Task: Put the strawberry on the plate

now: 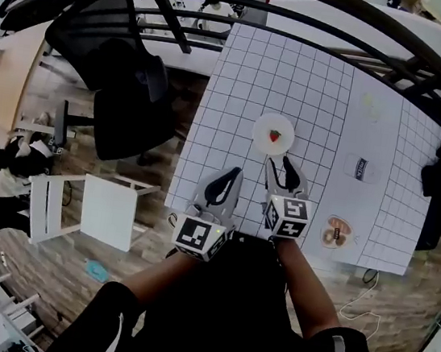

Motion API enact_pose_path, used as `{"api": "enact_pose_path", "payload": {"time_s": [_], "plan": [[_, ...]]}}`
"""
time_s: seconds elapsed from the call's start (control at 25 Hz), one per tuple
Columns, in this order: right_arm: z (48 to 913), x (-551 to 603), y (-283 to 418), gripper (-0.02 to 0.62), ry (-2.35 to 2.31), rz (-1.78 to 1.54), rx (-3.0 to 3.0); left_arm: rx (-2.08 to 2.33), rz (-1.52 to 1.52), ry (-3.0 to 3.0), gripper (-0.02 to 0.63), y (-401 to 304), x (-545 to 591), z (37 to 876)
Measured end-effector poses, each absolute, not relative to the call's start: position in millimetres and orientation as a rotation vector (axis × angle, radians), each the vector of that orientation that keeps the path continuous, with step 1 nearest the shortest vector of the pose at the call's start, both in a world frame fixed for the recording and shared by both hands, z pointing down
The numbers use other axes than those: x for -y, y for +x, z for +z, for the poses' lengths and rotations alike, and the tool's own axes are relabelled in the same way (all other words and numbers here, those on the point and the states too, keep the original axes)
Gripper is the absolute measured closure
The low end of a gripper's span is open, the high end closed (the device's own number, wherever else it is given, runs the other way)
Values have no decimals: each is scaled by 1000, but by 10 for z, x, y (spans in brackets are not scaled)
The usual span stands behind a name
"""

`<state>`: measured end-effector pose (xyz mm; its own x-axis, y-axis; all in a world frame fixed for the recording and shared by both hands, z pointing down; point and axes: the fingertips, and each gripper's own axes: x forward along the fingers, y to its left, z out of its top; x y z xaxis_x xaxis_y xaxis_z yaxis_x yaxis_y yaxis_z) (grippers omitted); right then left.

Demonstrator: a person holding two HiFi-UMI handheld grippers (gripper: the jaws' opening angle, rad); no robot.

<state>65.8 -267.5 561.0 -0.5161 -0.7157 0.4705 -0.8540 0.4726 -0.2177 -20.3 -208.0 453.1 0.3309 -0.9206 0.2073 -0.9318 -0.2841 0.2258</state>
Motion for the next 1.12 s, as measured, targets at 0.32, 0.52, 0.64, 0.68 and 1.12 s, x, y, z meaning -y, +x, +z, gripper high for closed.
{"api": "enact_pose_path", "payload": {"time_s": [0.32, 0.52, 0.64, 0.68, 1.12], "plan": [[5015, 2163, 675, 465, 1421, 548, 2433, 1643, -27, 2372, 598, -224, 1712, 4177], [4482, 1763, 639, 517, 1492, 474, 2507, 1637, -71, 2411, 598, -271, 1426, 3969], [4318, 1453, 619, 527, 1520, 424, 2511, 1619, -102, 2428, 598, -272, 1185, 3900], [4282, 1339, 630, 534, 1539, 412, 2503, 1608, -110, 2436, 598, -265, 1095, 3891], [4098, 194, 831, 595, 1666, 336, 2435, 1480, -108, 2461, 598, -27, 153, 4113]]}}
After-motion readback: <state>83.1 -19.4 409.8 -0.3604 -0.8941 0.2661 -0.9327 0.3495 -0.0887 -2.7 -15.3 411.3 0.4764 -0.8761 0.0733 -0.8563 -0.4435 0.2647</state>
